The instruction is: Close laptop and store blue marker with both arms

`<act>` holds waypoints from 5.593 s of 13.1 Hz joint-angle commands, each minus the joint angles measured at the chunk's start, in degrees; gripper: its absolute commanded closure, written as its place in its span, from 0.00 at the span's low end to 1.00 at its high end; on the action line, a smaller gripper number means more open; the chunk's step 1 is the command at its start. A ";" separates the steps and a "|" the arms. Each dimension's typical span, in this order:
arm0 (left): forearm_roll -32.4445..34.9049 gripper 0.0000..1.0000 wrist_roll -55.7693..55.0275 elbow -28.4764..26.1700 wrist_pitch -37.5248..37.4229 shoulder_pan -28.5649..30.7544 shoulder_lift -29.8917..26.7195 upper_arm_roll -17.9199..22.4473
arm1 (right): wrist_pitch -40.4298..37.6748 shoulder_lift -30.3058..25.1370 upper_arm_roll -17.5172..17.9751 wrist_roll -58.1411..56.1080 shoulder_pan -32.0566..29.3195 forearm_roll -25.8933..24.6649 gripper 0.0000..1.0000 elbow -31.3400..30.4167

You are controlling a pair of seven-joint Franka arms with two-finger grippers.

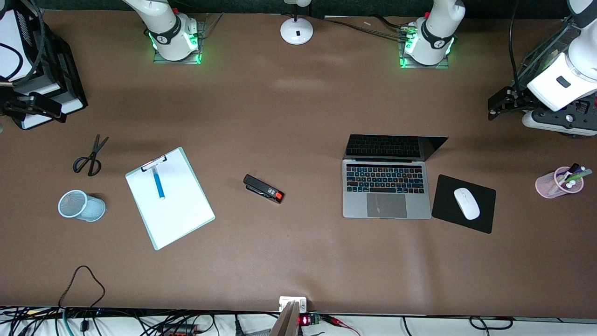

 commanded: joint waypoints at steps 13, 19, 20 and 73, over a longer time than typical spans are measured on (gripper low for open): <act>0.20 0.00 -0.14 1.47 -3.75 0.17 2.84 0.06 | 0.64 4.91 0.04 -0.10 0.11 0.42 0.00 0.40; 0.20 0.70 0.39 1.47 -6.37 0.17 5.13 0.06 | 10.39 12.02 0.04 -0.28 1.95 0.34 0.00 0.75; -0.06 0.87 0.39 1.47 -7.95 0.17 5.13 -0.11 | 11.80 13.17 0.04 -0.28 2.74 0.34 0.00 0.75; 20.51 1.00 -27.03 -18.48 69.37 5.54 34.48 -17.70 | 37.92 36.91 -0.05 -27.96 6.00 7.55 0.59 -5.76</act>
